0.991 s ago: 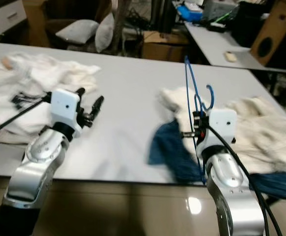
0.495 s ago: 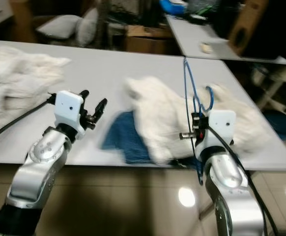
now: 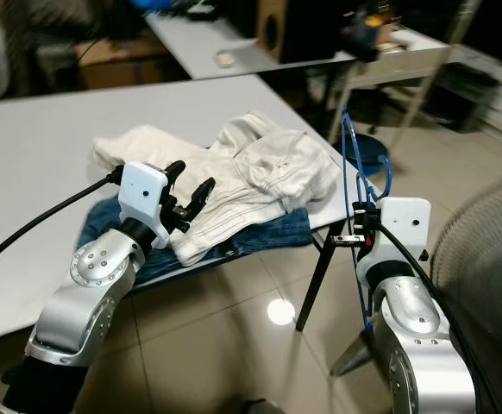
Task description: Hang hanger
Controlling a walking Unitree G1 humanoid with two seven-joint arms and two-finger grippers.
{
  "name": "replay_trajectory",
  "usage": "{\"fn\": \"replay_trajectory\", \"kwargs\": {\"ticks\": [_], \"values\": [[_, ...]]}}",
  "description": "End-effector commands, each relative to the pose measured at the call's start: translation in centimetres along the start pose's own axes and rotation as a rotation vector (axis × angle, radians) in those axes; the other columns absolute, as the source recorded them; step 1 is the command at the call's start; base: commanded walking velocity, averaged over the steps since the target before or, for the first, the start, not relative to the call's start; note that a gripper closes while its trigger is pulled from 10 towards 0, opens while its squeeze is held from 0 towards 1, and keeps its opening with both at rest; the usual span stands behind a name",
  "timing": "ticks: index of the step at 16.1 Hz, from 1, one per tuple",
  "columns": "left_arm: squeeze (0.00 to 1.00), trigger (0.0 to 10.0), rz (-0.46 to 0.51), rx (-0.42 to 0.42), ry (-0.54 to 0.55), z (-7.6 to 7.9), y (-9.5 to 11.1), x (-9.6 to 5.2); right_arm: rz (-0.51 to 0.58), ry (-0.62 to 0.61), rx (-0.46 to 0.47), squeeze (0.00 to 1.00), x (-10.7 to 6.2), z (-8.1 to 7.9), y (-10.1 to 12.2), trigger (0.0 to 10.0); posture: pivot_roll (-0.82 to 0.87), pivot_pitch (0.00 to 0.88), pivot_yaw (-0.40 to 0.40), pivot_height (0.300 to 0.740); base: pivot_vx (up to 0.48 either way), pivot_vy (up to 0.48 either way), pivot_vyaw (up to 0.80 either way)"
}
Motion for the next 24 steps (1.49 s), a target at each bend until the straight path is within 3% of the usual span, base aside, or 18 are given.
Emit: {"fn": "replay_trajectory", "kwargs": {"ticks": [1, 2, 3, 5, 9, 11, 13, 19, 20, 21, 24], "values": [[0.1, 10.0, -0.033, -0.061, -0.008, -0.2, -0.6, 0.1, 0.008, 0.014, 0.004, 0.0, 0.0, -0.4, 0.4, 10.0, -0.09, 0.022, -0.022, 0.74, 0.0, 0.0, -0.76], [0.93, 10.0, -0.027, -0.078, 0.002, -0.4, -0.5, 0.1, 0.011, 0.019, 0.002, 0.0, 0.1, -0.4, 0.5, 10.0, -0.09, 0.021, -0.023, 0.74, 0.0, 0.0, 0.0], [1.0, 10.0, -0.025, -0.087, -0.004, -0.3, -0.5, 0.1, 0.01, 0.031, -0.001, 0.0, 0.1, -0.5, 0.5, 10.0, -0.09, 0.02, -0.024, 0.74, 0.0, 0.0, 0.0], [1.0, 10.0, -0.067, -0.021, -0.036, -0.2, -1.3, 0.0, -0.019, 0.122, -0.051, 0.0, 0.1, -1.4, -0.1, 10.0, -0.09, 0.02, -0.029, 0.74, 0.0, 0.0, 0.0], [1.0, 10.0, -0.162, 0.069, -0.159, 1.4, -3.3, 0.9, -0.046, 0.103, -0.104, 0.0, 0.5, -0.1, -0.8, 10.0, -0.09, 0.015, -0.033, 0.74, 0.0, 0.0, 0.0], [1.0, 10.0, -0.133, 0.064, -0.058, 0.2, -2.8, 1.6, -0.048, 0.081, -0.118, 0.0, 0.4, 0.3, -0.9, 10.0, -0.09, 0.015, -0.033, 0.74, 0.0, 0.0, 0.0], [0.41, 10.0, -0.089, -0.007, 0.025, -0.7, -2.4, 1.5, -0.048, 0.075, -0.104, 0.0, 0.2, 0.2, -1.1, 10.0, -0.11, 0.015, -0.019, 0.74, 0.0, 0.0, 0.0], [0.41, 10.0, -0.106, 0.005, 0.014, 0.3, -3.2, 1.4, -0.054, 0.07, -0.121, 0.0, 0.2, 0.2, -1.5, 10.0, -0.12, 0.032, -0.024, 0.74, 0.0, -0.364, 0.0], [0.07, 10.0, -0.123, 0.014, 0.021, 0.0, -3.6, 1.3, -0.054, 0.066, -0.128, 0.0, 0.2, 0.5, -1.4, 10.0, -0.12, 0.025, -0.014, 0.74, 0.0, 0.0, 0.0], [0.0, 10.0, -0.129, 0.024, 0.027, -0.2, -3.7, 1.3, -0.047, 0.056, -0.126, 0.0, 0.3, 0.6, -1.3, 10.0, -0.11, 0.024, -0.012, 0.74, 0.0, 0.0, 0.0], [0.0, 10.0, -0.124, 0.035, 0.006, 0.3, -3.2, 1.0, -0.065, 0.053, -0.108, 0.0, 0.1, 0.6, -1.9, 10.0, -0.1, 0.046, -0.031, 0.74, 0.0, 0.0, 0.0]]}}
Point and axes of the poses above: a point about 5 cm out from each wrist's last joint towards the gripper, its own x axis pointing out of the wrist towards the gripper, its own y axis along the axis of the wrist's last joint, z = x × y, the point moved 6 cm from there along x, pointing out of the wrist towards the gripper, and after that the axes turned 3 degrees about -x, right-handed, at the moved point
